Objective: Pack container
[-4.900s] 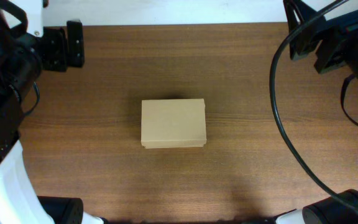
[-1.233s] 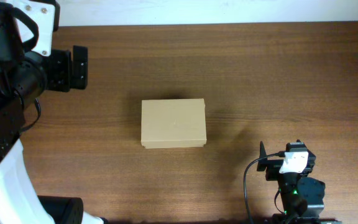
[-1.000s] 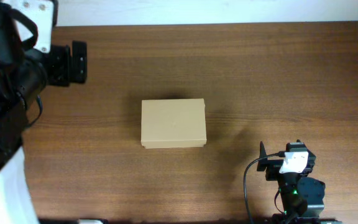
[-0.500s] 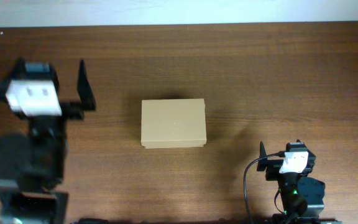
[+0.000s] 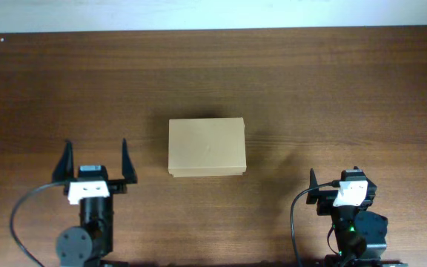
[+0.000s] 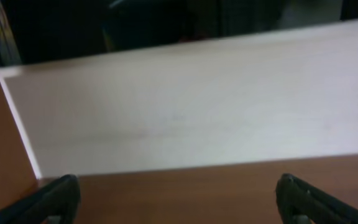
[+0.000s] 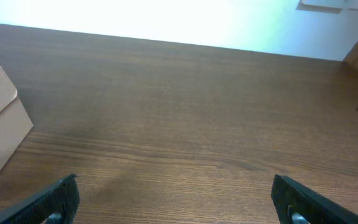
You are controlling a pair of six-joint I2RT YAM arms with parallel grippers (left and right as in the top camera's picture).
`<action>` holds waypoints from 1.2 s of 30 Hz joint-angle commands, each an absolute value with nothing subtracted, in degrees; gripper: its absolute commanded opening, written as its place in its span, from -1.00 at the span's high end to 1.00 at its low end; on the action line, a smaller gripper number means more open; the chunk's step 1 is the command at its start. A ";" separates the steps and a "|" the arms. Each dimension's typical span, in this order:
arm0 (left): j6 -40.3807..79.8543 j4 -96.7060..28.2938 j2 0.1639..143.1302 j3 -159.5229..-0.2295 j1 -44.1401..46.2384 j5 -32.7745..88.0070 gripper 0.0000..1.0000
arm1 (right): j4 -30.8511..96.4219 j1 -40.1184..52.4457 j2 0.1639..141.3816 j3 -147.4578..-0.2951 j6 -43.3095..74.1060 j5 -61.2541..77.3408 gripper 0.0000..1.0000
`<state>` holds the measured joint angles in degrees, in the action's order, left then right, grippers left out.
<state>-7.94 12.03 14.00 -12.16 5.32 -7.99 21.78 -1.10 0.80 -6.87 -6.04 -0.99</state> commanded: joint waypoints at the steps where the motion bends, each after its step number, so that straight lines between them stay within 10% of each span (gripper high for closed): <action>1: -8.71 13.34 11.79 -7.51 5.08 -8.43 -0.99 | 21.61 -1.63 0.14 -6.42 -5.54 -0.64 -0.98; 36: -8.71 -3.92 11.64 -0.54 5.08 -8.40 -0.99 | 21.61 -1.63 0.14 -6.42 -5.54 -0.67 -0.99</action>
